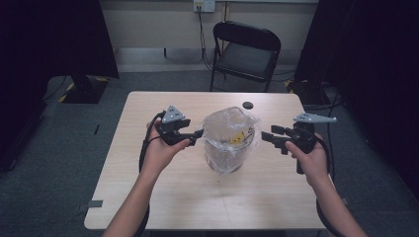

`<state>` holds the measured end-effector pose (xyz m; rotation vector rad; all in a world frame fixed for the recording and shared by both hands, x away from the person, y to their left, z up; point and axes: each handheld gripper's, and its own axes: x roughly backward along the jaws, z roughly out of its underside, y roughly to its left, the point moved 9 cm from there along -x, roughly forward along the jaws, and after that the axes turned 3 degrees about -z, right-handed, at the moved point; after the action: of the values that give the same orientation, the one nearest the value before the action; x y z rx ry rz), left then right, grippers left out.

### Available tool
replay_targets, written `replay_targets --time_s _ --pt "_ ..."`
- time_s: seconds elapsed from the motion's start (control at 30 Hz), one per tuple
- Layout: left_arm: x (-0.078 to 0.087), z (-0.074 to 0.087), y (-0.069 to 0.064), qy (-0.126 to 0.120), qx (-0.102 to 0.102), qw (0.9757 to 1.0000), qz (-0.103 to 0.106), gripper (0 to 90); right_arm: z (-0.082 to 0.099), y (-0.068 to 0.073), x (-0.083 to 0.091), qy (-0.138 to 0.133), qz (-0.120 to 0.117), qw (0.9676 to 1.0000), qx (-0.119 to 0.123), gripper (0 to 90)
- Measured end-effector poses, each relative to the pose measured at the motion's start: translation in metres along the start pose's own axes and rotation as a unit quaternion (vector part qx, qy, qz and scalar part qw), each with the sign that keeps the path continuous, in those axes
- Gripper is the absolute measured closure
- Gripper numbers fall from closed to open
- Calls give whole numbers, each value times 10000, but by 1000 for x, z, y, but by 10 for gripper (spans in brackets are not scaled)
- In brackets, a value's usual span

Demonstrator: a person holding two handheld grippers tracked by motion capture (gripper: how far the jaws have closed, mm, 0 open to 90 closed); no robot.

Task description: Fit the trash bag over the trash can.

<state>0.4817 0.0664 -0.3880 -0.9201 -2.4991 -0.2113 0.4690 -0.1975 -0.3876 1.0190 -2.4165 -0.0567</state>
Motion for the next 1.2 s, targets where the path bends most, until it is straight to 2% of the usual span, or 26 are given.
replay_targets --time_s 0.1,0.17,0.2,0.27,0.3,0.33,0.37,0.4,0.43,0.5,0.57,0.63,0.7,0.77,0.8,0.87,0.93,1.0,1.03,1.1,1.2 --pt "-7 0 4 137 63 9999 32 349 0 0 -13 110 22 9999 -37 479" --pt "-11 0 7 121 129 9998 70 364 0 -1 -20 158 -36 9998 -97 553" --pt "-14 1 7 163 140 9996 177 398 0 -3 -23 151 -21 9998 -110 592" --pt "-18 2 9 155 259 9992 260 472 1 -4 -28 192 -108 9997 -127 692" --pt "-20 5 7 275 239 9986 390 597 1 -4 -30 237 -118 9996 -102 736" --pt "-23 6 7 269 290 9985 382 654 2 -4 -33 297 -123 9995 -81 788" --pt "-24 7 7 259 264 9986 383 660 1 -4 -36 305 -150 9994 -42 813" --pt "-26 9 5 314 232 9983 428 740 1 -3 -37 328 -175 9993 -35 823" --pt "-27 9 7 298 217 9987 364 776 0 -4 -39 338 -101 9994 28 832" --pt "-28 9 7 293 227 9985 393 833 -3 -5 -39 304 -60 9995 105 853" --pt "-27 8 9 288 265 9987 324 868 -8 -6 -37 97 -88 9999 -31 861" --pt "-27 7 11 282 208 9990 284 860 -11 -8 -35 20 -135 9998 -113 856" --pt "-25 7 14 314 162 9992 160 850 -11 -11 -34 44 -51 9999 -80 844" --pt "-24 9 16 320 87 9994 80 819 -10 -16 -34 38 62 9999 -106 773" --pt "-24 10 17 289 72 9995 62 783 -9 -16 -34 30 33 9999 -119 773" --pt "-22 11 19 253 37 9997 9 681 -6 -19 -33 33 92 9999 -111 713" --pt "-19 10 16 199 122 9997 114 710 -4 -20 -32 30 99 9999 -119 712" --pt "-14 9 17 185 45 9998 66 695 -5 -19 -29 -42 93 9998 -142 705" --pt "-12 8 17 168 72 9998 112 697 -7 -18 -27 -84 100 9998 -138 681" --pt "-10 8 16 203 104 9996 172 708 -9 -17 -24 -97 123 9998 -86 687" --pt "-11 10 17 256 129 9994 179 757 -8 -17 -20 -49 170 9998 40 802"
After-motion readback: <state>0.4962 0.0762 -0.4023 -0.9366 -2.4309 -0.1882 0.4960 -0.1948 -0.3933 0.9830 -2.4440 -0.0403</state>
